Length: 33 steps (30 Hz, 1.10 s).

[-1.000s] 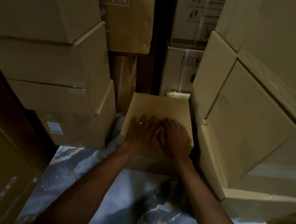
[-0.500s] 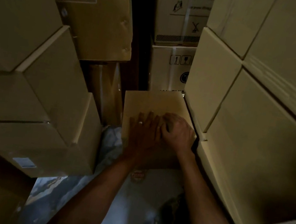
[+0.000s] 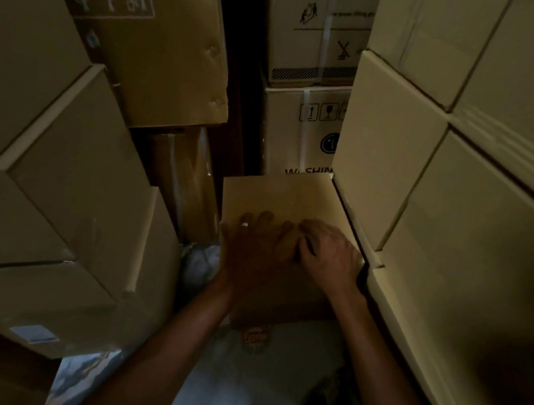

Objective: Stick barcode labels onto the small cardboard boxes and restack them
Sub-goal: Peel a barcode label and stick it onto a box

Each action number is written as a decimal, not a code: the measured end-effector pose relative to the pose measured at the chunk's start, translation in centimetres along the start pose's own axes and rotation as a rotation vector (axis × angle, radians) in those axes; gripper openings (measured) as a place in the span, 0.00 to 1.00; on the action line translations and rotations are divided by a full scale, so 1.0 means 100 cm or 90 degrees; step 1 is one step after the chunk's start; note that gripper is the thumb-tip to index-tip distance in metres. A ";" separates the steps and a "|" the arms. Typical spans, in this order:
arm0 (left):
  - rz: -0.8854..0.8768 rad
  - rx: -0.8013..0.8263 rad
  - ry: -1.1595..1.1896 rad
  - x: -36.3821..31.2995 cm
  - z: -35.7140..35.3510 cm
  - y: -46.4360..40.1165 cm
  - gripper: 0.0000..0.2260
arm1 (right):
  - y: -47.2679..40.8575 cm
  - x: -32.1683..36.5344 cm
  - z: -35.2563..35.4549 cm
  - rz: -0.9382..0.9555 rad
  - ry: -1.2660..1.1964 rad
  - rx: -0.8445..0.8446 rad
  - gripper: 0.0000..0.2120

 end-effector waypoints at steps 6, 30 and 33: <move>0.019 0.020 0.096 0.011 0.022 -0.001 0.36 | 0.006 0.009 -0.003 -0.001 0.009 -0.027 0.17; 0.086 -0.042 0.138 -0.008 0.001 0.016 0.40 | 0.034 0.009 0.006 0.047 0.062 -0.004 0.21; 0.063 -0.044 0.139 -0.010 0.019 0.032 0.41 | 0.035 0.013 0.008 0.029 0.073 0.009 0.24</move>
Point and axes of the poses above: each hand's wrist, its own y-axis away from the middle knuckle, its own z-axis out of the back of the hand, x = y × z, the point moved 1 cm from there along -y, towards the middle knuckle, and after that the axes turned 11 degrees about -y, right-handed, at the moved point
